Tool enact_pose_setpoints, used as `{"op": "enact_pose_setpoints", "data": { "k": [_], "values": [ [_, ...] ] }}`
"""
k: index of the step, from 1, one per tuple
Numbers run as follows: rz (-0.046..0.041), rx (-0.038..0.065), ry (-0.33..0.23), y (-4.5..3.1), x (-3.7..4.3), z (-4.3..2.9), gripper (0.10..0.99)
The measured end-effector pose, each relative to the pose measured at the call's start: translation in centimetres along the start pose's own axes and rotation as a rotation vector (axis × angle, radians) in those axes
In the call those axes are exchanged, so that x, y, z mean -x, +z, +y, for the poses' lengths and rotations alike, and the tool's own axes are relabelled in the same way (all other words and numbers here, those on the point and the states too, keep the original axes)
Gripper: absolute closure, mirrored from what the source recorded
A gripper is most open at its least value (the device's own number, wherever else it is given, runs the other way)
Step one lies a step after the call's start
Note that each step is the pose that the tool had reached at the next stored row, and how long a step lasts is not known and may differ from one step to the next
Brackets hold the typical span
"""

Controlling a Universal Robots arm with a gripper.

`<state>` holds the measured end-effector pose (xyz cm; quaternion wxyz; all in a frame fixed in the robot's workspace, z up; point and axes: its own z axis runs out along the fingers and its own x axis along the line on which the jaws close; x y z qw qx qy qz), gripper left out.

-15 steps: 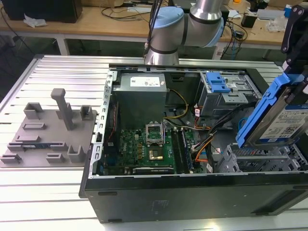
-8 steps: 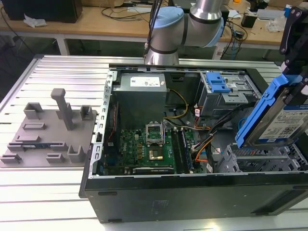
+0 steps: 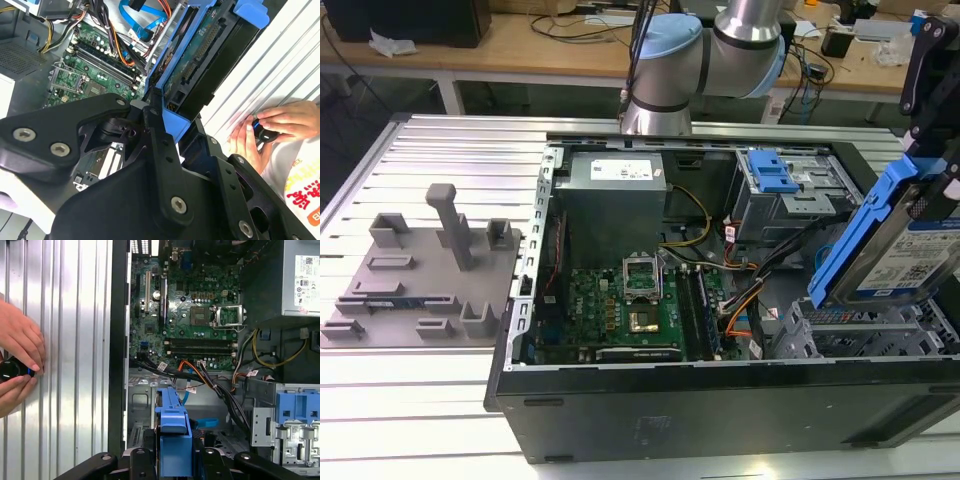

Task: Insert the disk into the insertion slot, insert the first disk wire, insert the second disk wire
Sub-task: 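Insert the disk into the insertion slot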

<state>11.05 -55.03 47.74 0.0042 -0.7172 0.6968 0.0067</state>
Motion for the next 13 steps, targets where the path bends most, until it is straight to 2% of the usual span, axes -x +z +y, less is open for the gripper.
{"op": "enact_pose_setpoints", "data": {
  "k": [13],
  "values": [
    [0.0001, 0.000, 0.009, 0.38, 0.00, -0.02, 0.722]
  ]
}}
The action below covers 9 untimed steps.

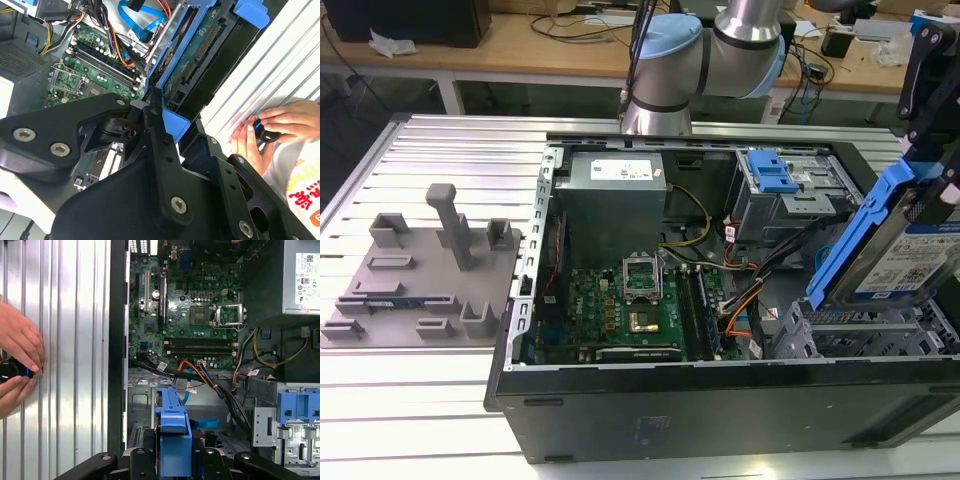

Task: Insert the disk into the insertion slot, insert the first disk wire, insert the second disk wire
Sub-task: 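Insert the disk into the insertion slot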

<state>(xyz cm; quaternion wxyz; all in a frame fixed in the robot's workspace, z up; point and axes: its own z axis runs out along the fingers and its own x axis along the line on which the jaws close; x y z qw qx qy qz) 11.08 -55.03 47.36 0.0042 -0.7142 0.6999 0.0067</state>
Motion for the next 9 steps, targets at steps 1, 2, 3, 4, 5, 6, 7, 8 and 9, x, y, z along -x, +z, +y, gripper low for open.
{"op": "enact_pose_setpoints", "data": {
  "k": [1, 2, 3, 4, 5, 6, 7, 8, 9],
  "values": [
    [0.0000, 0.000, 0.001, 0.07, 0.00, 0.00, 0.722],
    [0.0000, 0.000, 0.002, 0.12, 0.00, 0.00, 0.722],
    [0.0000, 0.000, 0.004, 0.19, 0.00, 0.00, 0.722],
    [0.0000, 0.000, 0.004, 0.24, 0.00, 0.00, 0.722],
    [-0.0001, 0.000, 0.005, 0.28, 0.00, 0.00, 0.722],
    [0.0000, 0.000, 0.006, 0.37, -0.01, -0.01, 0.722],
    [0.0000, 0.000, 0.006, 0.53, -0.01, -0.04, 0.722],
    [0.0000, 0.001, 0.006, 0.64, -0.01, -0.07, 0.722],
    [0.0000, 0.001, 0.006, 0.70, -0.01, -0.08, 0.722]
  ]
}}
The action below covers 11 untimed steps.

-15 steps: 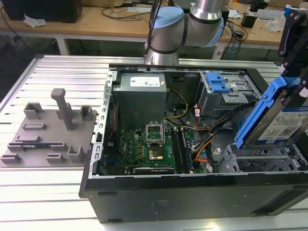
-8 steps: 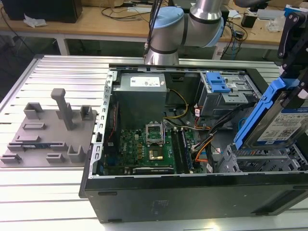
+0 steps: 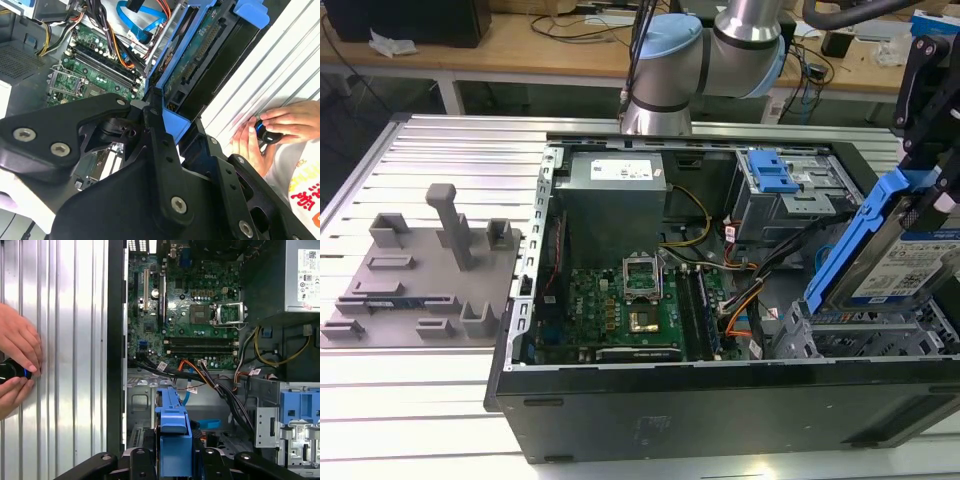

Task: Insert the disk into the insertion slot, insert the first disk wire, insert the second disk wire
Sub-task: 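Insert the disk into the insertion slot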

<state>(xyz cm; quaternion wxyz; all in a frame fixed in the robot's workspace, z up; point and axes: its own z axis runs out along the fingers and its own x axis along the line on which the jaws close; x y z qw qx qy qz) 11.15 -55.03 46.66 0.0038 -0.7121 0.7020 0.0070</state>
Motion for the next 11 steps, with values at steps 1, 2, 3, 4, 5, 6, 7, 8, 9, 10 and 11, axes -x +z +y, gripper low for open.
{"op": "enact_pose_setpoints", "data": {
  "k": [1, 2, 3, 4, 5, 6, 7, 8, 9, 10, 11],
  "values": [
    [0.0000, 0.000, 0.000, 0.05, 0.00, 0.00, 0.722],
    [0.0000, 0.000, 0.000, 0.15, 0.00, -0.01, 0.722],
    [-0.0001, 0.000, 0.000, 0.29, 0.00, -0.03, 0.722],
    [0.0000, 0.000, 0.000, 0.39, -0.01, -0.05, 0.722],
    [-0.0001, 0.001, 0.000, 0.45, -0.01, -0.07, 0.722],
    [-0.0001, 0.001, 0.000, 0.50, -0.01, -0.09, 0.722],
    [0.0000, 0.001, 0.000, 0.56, -0.01, -0.10, 0.722],
    [0.0000, 0.001, 0.001, 0.61, -0.01, -0.12, 0.722],
    [0.0000, 0.001, 0.001, 0.68, -0.01, -0.13, 0.722],
    [-0.0001, 0.001, 0.001, 0.73, -0.01, -0.14, 0.722],
    [-0.0001, 0.001, 0.001, 0.80, -0.01, -0.17, 0.722]
  ]
}}
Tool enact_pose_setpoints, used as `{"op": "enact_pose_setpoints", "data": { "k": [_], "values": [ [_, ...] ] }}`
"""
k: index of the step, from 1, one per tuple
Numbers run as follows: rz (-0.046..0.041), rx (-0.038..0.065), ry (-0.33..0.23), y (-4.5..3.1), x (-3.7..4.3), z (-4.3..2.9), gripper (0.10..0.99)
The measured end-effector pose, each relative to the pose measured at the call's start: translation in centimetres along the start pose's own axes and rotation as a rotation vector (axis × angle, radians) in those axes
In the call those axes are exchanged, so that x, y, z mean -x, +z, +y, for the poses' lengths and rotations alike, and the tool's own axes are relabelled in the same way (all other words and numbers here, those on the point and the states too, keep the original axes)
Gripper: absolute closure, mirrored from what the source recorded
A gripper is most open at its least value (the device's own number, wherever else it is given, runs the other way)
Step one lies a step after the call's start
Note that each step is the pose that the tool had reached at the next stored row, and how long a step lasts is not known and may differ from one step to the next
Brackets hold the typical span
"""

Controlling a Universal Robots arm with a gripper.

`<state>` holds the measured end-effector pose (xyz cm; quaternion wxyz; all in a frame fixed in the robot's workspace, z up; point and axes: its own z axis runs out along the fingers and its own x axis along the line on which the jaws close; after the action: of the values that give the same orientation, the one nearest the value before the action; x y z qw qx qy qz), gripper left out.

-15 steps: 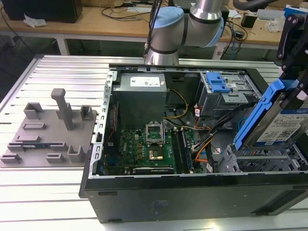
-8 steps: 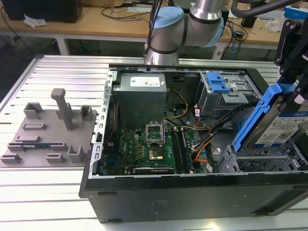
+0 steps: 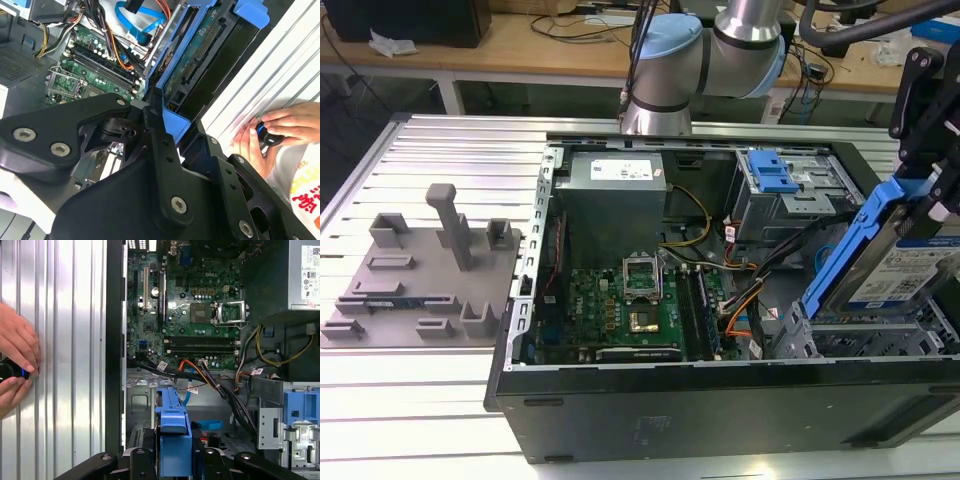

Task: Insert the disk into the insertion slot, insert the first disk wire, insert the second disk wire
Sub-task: 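Insert the disk into the insertion slot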

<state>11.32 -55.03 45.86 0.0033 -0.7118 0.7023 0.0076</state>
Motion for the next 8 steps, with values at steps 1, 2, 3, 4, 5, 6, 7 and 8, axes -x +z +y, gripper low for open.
{"op": "enact_pose_setpoints", "data": {
  "k": [1, 2, 3, 4, 5, 6, 7, 8],
  "values": [
    [-0.0001, 0.000, 0.000, 0.06, 0.00, -0.03, 0.722],
    [0.0000, 0.000, 0.000, 0.19, -0.01, -0.05, 0.722],
    [0.0001, 0.000, 0.001, 0.30, -0.01, -0.05, 0.722],
    [0.0001, 0.000, 0.001, 0.41, -0.01, -0.05, 0.722],
    [0.0001, 0.001, 0.000, 0.63, -0.02, -0.06, 0.722],
    [0.0001, 0.001, 0.000, 0.76, -0.02, -0.06, 0.722],
    [0.0000, 0.001, 0.000, 0.91, -0.02, -0.06, 0.722],
    [-0.0001, 0.001, 0.000, 1.14, -0.02, -0.06, 0.722]
  ]
}}
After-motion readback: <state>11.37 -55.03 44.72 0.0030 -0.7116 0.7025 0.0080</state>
